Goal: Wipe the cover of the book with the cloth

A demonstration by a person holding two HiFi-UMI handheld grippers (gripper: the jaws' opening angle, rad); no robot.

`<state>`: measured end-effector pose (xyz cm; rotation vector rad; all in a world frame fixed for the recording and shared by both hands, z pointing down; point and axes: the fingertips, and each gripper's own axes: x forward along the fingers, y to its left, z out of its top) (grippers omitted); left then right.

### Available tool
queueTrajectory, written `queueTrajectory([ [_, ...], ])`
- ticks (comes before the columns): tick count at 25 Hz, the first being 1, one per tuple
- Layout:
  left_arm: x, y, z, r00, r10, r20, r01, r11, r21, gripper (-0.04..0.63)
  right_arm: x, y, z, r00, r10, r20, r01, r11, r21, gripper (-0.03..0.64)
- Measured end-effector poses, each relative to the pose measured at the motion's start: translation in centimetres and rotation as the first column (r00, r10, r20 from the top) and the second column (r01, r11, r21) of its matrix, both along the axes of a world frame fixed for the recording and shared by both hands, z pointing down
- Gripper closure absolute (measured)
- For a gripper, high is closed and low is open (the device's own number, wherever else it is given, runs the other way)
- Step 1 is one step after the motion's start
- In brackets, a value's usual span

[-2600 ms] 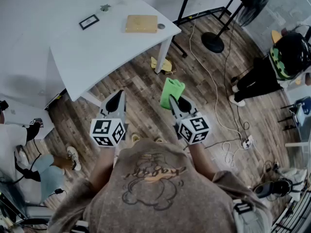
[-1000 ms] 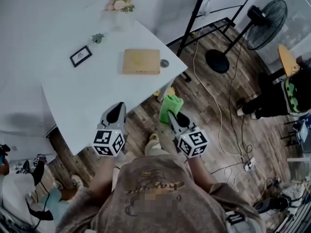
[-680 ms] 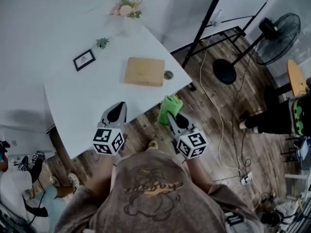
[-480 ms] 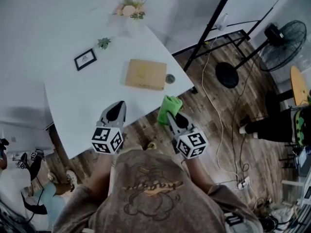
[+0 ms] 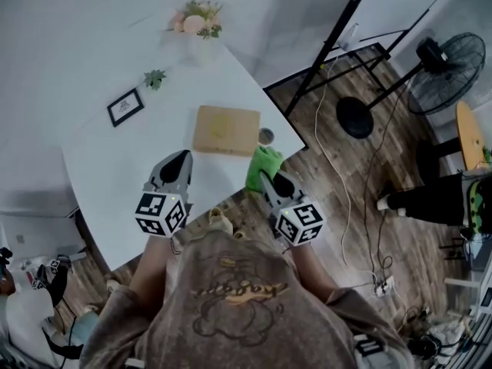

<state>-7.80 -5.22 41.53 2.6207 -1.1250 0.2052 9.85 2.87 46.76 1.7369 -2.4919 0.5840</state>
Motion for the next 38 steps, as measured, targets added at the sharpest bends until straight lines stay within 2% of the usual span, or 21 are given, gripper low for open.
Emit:
queueTrajectory([
  [7,1.1,-3.3,1.2,0.995,0.093,0.038,-0.092,0.996,-0.012,0.591,-0.8,-4.6,-1.5,1.0,0.02,-0.022,-0.019,1.0,0.024,0.552],
  [12,1.7,-4.2,1.6,0.996,0.087,0.017,-0.086,0.996,-0.038,0.592,-0.3,-6.1,-1.2,0.999,0.028,-0.019,-0.028,1.0,-0.008,0.552],
  [20,2.0,-6.2,2.0,0.999,0.051,-0.014,-0.052,0.998,-0.048,0.591,0.4,-9.7,-1.0,0.999,-0.029,-0.016,0.028,0.999,-0.022,0.552],
  [23,2.1,-7.3,3.1,0.998,0.039,-0.046,-0.043,0.995,-0.094,0.578,0.6,-11.2,-0.9,0.998,-0.053,-0.018,0.053,0.998,-0.016,0.552],
  [25,2.5,-7.8,4.0,0.998,0.034,-0.047,-0.039,0.992,-0.118,0.511,0.9,-11.9,-0.7,0.998,-0.066,-0.019,0.065,0.998,-0.014,0.552],
  [29,2.3,-8.9,7.1,1.0,0.009,-0.002,-0.009,0.985,-0.171,0.486,1.1,-13.2,-0.2,0.997,-0.082,-0.015,0.082,0.996,-0.021,0.552],
  [38,1.2,-10.8,15.5,0.996,-0.031,0.08,0.054,0.953,-0.298,0.483,0.4,-15.6,0.9,0.992,-0.129,0.001,0.129,0.991,-0.038,0.552],
])
